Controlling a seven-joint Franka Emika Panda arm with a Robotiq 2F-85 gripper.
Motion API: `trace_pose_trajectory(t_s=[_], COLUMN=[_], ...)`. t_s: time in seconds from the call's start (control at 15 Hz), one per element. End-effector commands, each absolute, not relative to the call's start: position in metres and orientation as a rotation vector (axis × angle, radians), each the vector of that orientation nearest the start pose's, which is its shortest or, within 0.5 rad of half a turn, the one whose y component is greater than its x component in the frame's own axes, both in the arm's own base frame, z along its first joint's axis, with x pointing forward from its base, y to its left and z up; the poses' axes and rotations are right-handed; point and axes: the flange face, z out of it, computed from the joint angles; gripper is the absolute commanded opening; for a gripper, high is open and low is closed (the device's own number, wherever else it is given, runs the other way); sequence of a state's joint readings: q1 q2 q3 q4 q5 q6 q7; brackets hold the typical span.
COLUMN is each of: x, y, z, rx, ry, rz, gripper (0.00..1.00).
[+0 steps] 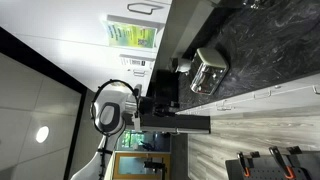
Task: Lift up the right button of the toaster.
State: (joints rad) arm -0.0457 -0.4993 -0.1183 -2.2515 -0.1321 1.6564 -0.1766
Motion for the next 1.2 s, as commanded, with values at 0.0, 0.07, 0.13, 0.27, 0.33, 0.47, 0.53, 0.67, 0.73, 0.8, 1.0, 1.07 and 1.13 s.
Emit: trace_pose_trajectory(t_s=[0.0,0.07,0.13,0.27,0.33,0.47,0.53,0.67,0.73,0.8,1.0,1.07,1.13], x=[0.384,0.384,0.384,0.384,0.386,0.391,0.394,0.401,0.403,0.405,0.411,0.413,0.415], y=[-0.083,-0.083,-0.083,-0.083,-0.083,-0.084,-0.084,-0.086,-0.086,-0.085,-0.082,-0.079,-0.076], z=[0.546,0.546,0.546,0.546,0.544,0.540,0.537,0.528,0.523,0.517,0.496,0.488,0.479], rx=[-3.193,-3.193,-3.193,-3.193,-3.191,-3.171,-3.177,-3.166,-3.157,-3.150,-3.129,-3.124,-3.118], ry=[-0.076,-0.076,-0.076,-0.076,-0.072,-0.062,-0.054,-0.051,-0.057,-0.058,-0.059,-0.062,-0.069], rz=[0.176,0.176,0.176,0.176,0.155,0.105,0.061,-0.008,-0.050,-0.096,-0.226,-0.263,-0.290], gripper=[1.00,1.00,1.00,1.00,1.00,1.00,1.00,1.00,1.00,1.00,1.00,1.00,1.00])
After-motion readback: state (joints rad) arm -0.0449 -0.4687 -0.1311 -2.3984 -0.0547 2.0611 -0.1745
